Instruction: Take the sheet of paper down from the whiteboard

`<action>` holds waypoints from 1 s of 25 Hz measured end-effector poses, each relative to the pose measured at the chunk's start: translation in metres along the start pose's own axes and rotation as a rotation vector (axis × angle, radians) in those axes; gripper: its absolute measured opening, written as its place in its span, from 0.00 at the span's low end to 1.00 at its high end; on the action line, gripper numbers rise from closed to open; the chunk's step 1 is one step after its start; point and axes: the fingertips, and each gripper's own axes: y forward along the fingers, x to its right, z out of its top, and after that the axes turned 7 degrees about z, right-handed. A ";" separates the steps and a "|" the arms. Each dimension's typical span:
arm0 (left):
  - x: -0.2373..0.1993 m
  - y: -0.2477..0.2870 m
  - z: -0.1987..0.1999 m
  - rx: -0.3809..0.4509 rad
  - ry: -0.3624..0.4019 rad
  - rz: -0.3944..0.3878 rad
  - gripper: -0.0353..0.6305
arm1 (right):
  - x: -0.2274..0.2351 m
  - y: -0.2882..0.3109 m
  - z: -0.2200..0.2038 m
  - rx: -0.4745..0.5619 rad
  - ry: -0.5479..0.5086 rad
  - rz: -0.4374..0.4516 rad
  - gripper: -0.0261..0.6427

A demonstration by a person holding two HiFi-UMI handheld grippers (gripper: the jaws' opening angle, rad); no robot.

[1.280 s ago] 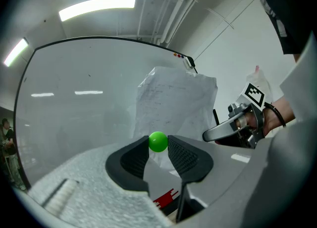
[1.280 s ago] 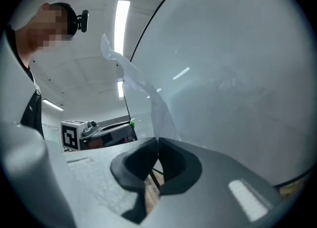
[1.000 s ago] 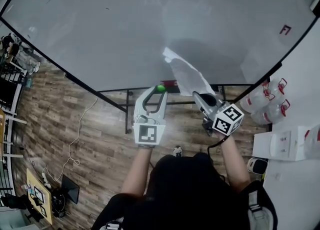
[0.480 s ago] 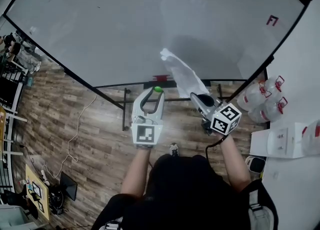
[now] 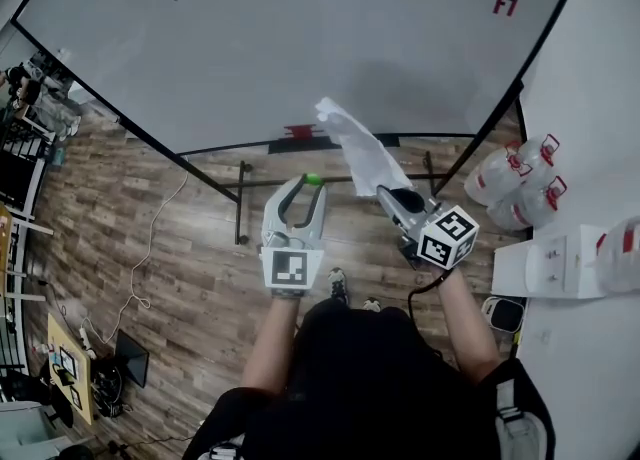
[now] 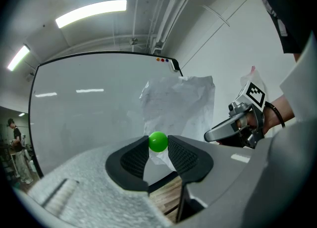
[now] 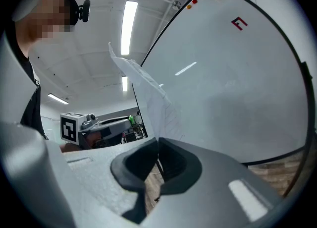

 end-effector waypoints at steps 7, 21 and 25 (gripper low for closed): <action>0.037 -0.040 0.000 -0.028 -0.003 0.008 0.25 | -0.020 -0.043 -0.018 -0.010 0.021 0.006 0.05; 0.044 -0.088 0.001 -0.031 -0.012 0.053 0.25 | -0.055 -0.058 -0.036 -0.031 0.002 0.038 0.05; 0.042 -0.094 0.001 -0.025 -0.024 0.056 0.25 | -0.061 -0.057 -0.038 -0.031 0.009 0.038 0.05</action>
